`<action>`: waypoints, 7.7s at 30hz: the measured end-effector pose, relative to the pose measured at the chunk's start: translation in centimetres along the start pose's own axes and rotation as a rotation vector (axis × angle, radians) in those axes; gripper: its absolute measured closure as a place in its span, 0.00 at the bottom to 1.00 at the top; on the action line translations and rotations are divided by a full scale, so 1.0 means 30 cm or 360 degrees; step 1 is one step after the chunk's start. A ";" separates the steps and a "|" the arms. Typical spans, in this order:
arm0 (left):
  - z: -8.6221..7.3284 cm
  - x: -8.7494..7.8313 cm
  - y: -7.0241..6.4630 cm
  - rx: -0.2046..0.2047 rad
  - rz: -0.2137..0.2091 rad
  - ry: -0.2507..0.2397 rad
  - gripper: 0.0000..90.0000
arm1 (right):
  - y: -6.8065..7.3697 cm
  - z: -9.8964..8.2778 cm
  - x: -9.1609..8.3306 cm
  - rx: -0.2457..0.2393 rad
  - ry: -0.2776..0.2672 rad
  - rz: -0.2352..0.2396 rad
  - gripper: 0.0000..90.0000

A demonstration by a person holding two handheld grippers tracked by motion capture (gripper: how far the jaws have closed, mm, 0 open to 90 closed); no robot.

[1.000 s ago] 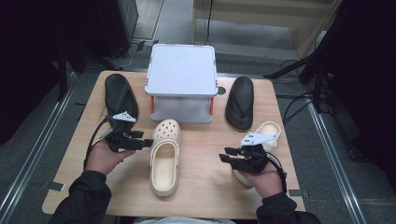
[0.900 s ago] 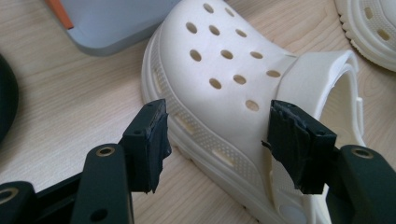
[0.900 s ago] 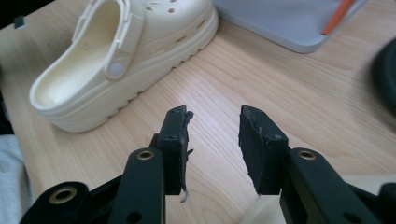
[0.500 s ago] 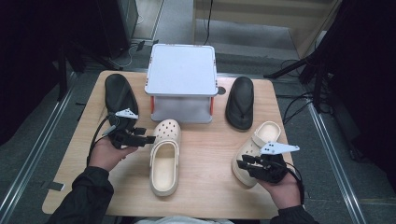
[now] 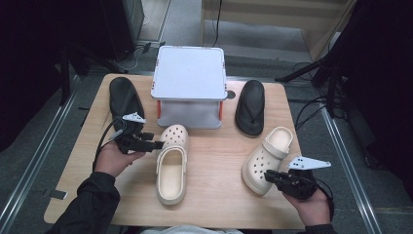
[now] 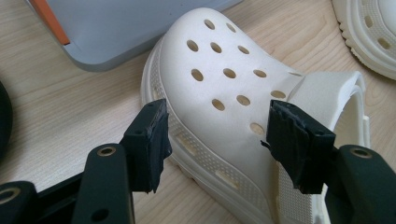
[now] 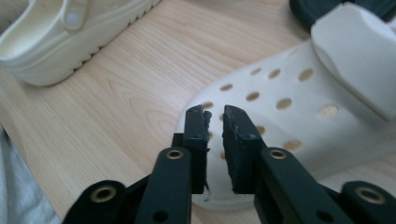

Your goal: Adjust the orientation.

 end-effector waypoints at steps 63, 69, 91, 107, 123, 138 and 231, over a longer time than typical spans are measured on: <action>-0.080 -0.025 -0.019 -0.0014 0.0055 -0.0008 0.45 | -0.009 0.230 0.228 -0.0089 0.0204 0.0030 1.00; -0.080 -0.031 -0.017 -0.0016 0.0053 -0.0017 0.45 | -0.020 0.232 0.144 -0.0051 0.0099 0.0046 1.00; -0.025 -0.006 -0.017 0.0027 0.0020 -0.0003 0.45 | -0.186 0.074 -0.030 0.0154 0.0033 -0.0225 1.00; -0.028 -0.003 -0.017 0.0026 0.0022 0.0011 0.45 | -0.133 0.087 0.001 0.0086 0.0099 -0.0237 1.00; -0.029 -0.005 -0.020 0.0024 0.0020 0.0010 0.45 | -0.006 0.118 0.042 0.0024 0.0102 -0.0049 1.00; -0.028 -0.007 -0.020 0.0026 0.0017 0.0006 0.45 | 0.044 0.150 0.051 0.0010 0.0071 0.0015 0.99; -0.076 -0.044 -0.014 -0.0051 0.0020 -0.0060 0.46 | -0.017 0.320 0.093 0.0100 0.0069 -0.0070 0.84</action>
Point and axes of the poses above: each handheld gripper's, and its own axes: x roughly forward along the jaws, z roughly out of its top, y roughly to its left, the point moved 10 cm from there along x, roughly forward along the jaws, and after that the axes turned 15 degrees about y, right-handed, at the moved point
